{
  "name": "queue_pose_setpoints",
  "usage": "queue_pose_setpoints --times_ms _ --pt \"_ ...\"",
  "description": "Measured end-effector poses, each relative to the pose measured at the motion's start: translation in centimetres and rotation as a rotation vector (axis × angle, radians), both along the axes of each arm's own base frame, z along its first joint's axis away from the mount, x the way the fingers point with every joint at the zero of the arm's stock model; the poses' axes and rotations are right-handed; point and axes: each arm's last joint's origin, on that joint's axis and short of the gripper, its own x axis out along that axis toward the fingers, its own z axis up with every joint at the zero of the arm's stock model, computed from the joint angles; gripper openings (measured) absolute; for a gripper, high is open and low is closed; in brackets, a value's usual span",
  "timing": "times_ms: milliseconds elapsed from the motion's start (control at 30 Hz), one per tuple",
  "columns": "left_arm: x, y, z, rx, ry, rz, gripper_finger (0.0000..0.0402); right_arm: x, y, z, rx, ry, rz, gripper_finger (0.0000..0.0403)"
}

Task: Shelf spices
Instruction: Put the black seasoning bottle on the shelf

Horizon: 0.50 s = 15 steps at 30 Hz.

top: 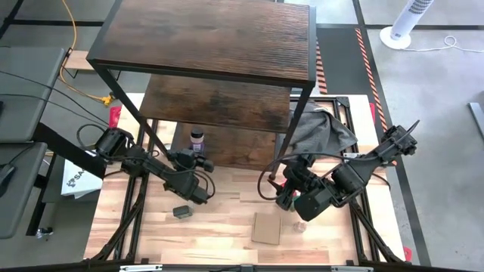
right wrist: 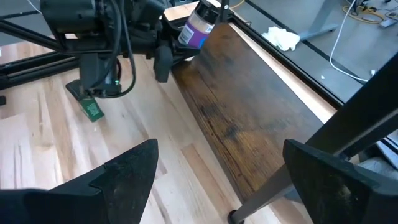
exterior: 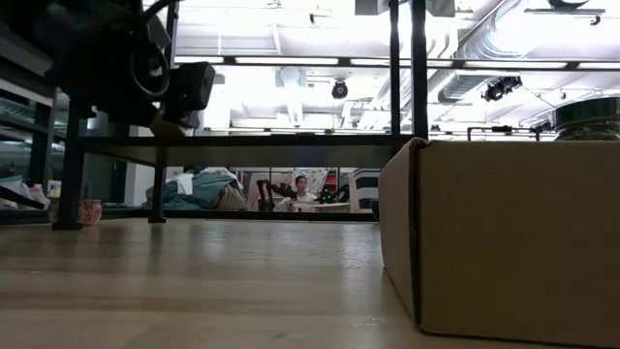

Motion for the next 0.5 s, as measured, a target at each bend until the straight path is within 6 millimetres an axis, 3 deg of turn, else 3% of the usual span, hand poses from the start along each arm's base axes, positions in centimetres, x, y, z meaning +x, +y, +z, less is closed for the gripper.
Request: queue_pose_setpoints --times_ms 100,200,500 --pt "0.1 0.1 -0.1 -0.031 -0.018 0.022 0.0278 0.0 0.0 0.0 0.01 -0.008 -0.01 0.0341" --pt "0.2 0.0 -0.3 -0.069 -0.027 0.04 0.0322 0.0 0.0 0.0 0.007 -0.005 -0.011 0.0341" --pt "0.1 -0.9 -0.4 -0.119 -0.071 0.026 0.0332 0.0 -0.2 0.0 0.005 -0.003 -0.017 0.0341"
